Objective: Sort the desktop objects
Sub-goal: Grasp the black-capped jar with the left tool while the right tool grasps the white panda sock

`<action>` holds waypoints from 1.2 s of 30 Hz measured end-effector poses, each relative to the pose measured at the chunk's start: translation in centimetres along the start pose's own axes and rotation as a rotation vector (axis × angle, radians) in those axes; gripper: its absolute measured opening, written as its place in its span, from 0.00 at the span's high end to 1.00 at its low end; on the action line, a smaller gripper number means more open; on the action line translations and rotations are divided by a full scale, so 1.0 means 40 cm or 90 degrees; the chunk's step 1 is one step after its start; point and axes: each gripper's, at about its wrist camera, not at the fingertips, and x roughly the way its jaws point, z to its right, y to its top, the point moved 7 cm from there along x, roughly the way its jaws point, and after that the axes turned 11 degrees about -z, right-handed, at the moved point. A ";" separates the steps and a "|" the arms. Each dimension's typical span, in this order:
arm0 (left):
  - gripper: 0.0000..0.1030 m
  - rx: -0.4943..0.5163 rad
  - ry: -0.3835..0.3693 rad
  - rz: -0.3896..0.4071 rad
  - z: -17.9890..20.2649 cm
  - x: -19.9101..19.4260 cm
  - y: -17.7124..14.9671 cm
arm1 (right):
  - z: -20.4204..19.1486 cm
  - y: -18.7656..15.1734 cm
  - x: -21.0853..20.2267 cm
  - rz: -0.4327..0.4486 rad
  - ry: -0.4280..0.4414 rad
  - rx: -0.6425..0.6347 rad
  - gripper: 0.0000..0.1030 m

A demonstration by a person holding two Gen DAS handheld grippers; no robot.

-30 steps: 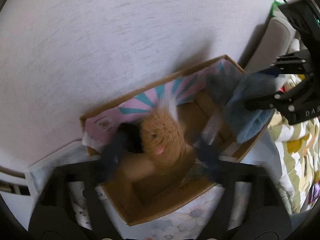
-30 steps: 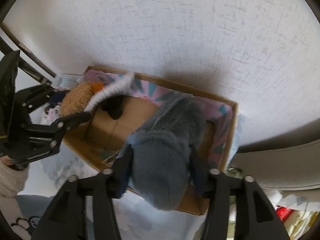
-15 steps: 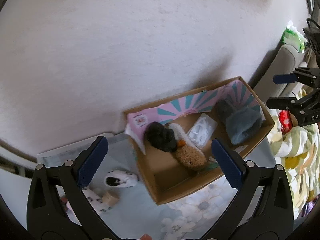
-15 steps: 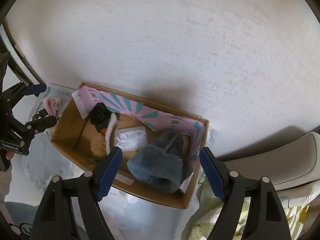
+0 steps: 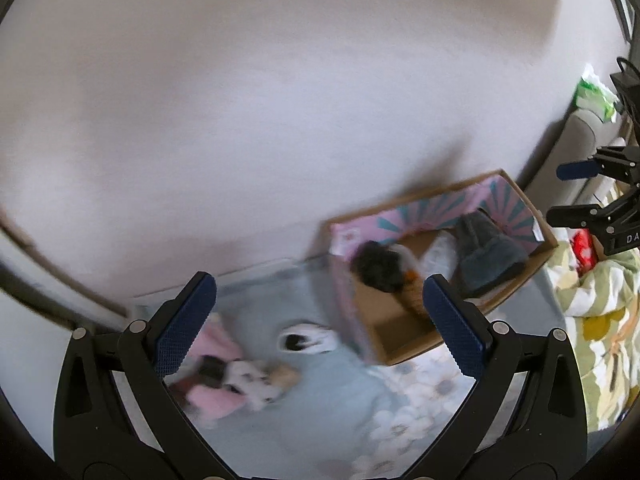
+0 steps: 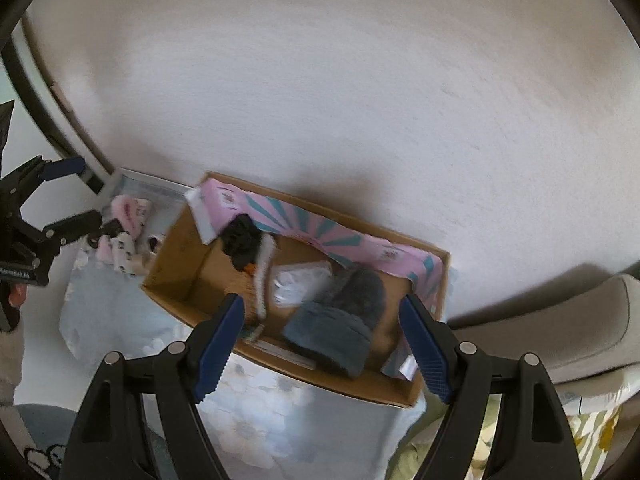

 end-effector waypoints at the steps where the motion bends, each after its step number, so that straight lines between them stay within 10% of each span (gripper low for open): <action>1: 0.00 -0.004 0.008 0.006 -0.025 -0.019 -0.003 | -0.016 0.007 -0.007 0.005 0.002 -0.008 0.26; 18: 0.00 -0.127 0.107 0.020 -0.378 -0.167 -0.217 | -0.437 0.156 0.000 0.048 0.068 -0.246 0.26; 36: 0.22 -0.156 0.005 -0.080 -0.358 0.220 -0.310 | -0.628 0.184 0.405 -0.139 0.006 -0.421 0.26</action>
